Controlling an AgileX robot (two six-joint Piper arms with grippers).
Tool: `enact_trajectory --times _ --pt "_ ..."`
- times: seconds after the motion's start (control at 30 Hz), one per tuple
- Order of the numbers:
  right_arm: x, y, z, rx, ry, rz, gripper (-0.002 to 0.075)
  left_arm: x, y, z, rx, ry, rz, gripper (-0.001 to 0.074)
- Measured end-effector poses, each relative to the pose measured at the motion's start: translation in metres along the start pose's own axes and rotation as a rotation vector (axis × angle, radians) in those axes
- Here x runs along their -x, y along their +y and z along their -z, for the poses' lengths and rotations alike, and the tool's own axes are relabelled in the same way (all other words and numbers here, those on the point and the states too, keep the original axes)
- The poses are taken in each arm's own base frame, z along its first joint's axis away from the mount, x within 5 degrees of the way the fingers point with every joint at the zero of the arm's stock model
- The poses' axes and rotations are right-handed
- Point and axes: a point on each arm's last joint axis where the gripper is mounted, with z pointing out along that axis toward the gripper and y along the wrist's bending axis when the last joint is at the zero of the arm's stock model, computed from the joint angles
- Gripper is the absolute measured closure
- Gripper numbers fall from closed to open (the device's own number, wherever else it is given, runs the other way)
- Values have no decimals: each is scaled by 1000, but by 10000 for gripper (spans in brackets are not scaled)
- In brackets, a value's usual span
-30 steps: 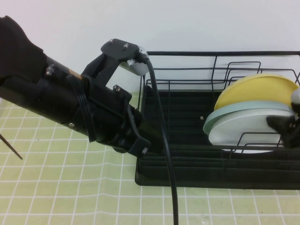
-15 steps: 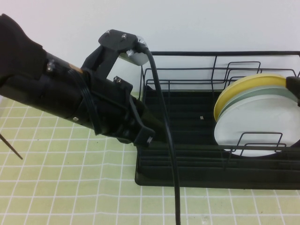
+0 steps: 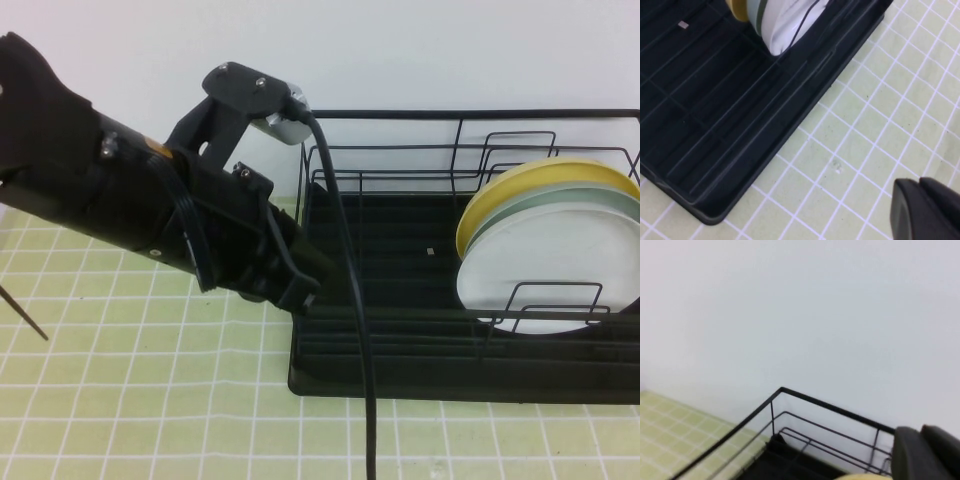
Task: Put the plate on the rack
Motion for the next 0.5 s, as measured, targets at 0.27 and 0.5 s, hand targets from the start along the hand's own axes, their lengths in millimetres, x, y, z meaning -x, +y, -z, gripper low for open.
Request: enact_trajectory --times 0.27,0.5 --pt "-6 35 77 83 160 191 729 -3 -8 0 -81 28 24 735" --pt "-54 46 133 -120 45 187 729 -13 -18 14 -61 -94 34 735"
